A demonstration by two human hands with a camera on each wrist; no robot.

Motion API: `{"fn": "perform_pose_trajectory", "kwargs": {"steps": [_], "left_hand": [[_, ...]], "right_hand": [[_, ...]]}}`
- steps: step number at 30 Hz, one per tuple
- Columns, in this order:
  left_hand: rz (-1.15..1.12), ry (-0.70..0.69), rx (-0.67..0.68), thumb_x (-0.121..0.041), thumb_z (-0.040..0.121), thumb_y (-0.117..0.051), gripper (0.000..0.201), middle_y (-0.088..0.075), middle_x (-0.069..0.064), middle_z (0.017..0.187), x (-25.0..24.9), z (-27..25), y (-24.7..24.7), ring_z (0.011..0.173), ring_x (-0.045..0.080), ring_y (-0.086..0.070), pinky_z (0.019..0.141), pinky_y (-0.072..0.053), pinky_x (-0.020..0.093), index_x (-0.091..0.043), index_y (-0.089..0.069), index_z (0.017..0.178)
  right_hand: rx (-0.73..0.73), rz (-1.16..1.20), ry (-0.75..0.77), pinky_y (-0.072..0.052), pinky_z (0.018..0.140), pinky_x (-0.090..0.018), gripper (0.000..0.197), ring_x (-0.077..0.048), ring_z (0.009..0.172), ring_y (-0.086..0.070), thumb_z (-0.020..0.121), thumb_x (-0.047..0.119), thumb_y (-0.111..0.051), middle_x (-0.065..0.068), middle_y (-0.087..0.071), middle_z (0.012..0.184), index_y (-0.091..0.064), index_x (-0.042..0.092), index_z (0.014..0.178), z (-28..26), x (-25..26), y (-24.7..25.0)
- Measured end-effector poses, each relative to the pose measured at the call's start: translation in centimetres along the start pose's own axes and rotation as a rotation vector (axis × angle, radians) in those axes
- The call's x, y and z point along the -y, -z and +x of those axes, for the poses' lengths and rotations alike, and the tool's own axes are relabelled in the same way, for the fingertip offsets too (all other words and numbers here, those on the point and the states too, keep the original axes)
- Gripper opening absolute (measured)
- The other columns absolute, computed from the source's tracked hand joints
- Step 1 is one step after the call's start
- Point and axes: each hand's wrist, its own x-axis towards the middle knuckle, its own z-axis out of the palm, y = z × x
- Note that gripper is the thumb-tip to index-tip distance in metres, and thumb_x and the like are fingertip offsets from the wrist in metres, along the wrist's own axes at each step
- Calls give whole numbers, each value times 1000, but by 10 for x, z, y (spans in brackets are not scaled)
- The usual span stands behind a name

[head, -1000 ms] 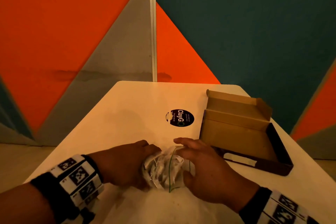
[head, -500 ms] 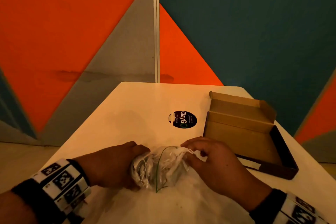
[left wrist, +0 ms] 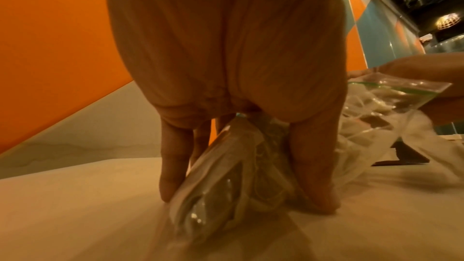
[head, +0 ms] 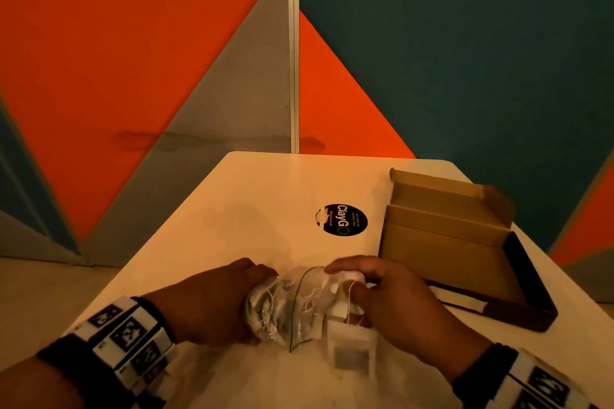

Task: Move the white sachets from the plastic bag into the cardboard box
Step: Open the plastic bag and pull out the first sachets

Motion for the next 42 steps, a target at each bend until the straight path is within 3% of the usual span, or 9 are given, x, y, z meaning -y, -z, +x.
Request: {"fn": "perform_pose_trajectory", "kwargs": {"steps": [6, 13, 17, 22, 25, 29, 34, 39, 42], "left_hand": [[17, 3, 13, -62, 72, -75, 87, -41, -18, 137, -7, -4, 4, 122, 2, -45, 110, -39, 24, -46, -28, 144], [-31, 35, 100, -61, 68, -79, 98, -34, -20, 145, -8, -7, 7, 130, 5, -41, 114, -38, 30, -52, -19, 145], [-61, 59, 199, -68, 63, -78, 125, 7, -24, 162, -19, -24, 33, 152, 12, 3, 125, -6, 43, -56, 13, 148], [-507, -23, -207, -75, 68, -66, 65, -55, -33, 125, -70, -38, 58, 111, -9, -55, 93, -47, 19, -52, -48, 126], [-682, 31, -287, -66, 73, -68, 36, -69, -22, 102, -86, -32, 43, 96, -5, -62, 86, -51, 27, -39, -68, 97], [-894, 117, -354, -38, 83, -77, 29, -59, -7, 65, -76, -30, 31, 63, 5, -52, 66, -42, 28, -15, -61, 75], [-1003, 110, -384, -27, 81, -81, 20, -63, 1, 62, -66, -44, 34, 60, 8, -54, 63, -41, 23, -20, -65, 74], [-1022, 140, -420, -18, 87, -75, 5, -74, 13, 80, -58, -56, 41, 70, 20, -69, 69, -56, 33, -22, -74, 85], [-1012, 166, -403, -11, 89, -71, 14, -73, 3, 79, -54, -61, 51, 73, 14, -72, 65, -60, 28, -20, -76, 98]], "right_hand": [[-40, -35, 18, -45, 47, -12, 38, 3, 53, -62, 96, 7, -55, 16, -72, 83, -79, 28, 76, 1, 5, 2], [-43, 93, 44, -55, 55, -24, 41, -8, 59, -67, 96, 4, -52, 7, -74, 85, -79, 29, 80, -1, 27, 11], [-63, 131, 80, -53, 52, -21, 38, -5, 57, -67, 98, 5, -50, 3, -73, 88, -77, 27, 86, 2, 38, 11], [-161, 163, 153, -57, 54, -28, 39, -12, 60, -69, 98, 8, -51, 7, -73, 89, -77, 34, 83, 4, 39, 5], [-197, 202, 165, -60, 61, -40, 39, -18, 64, -69, 97, 7, -52, 9, -75, 86, -77, 35, 86, 5, 40, -2], [-167, 412, 42, -61, 67, -42, 31, -28, 78, -74, 97, 6, -52, -4, -77, 91, -78, 21, 91, 8, 39, 3], [-304, 569, -48, -52, 46, -22, 14, -32, 83, -71, 96, 24, -60, -11, -74, 92, -72, 18, 95, 11, 40, 18], [-501, 497, -99, -61, 77, -50, 14, -30, 85, -71, 87, 14, -72, -5, -69, 107, -62, 24, 90, 21, 30, 28], [-465, 456, -84, -56, 68, -43, 23, -36, 86, -69, 90, 4, -61, -10, -69, 101, -58, 27, 88, 21, 29, 33]]}}
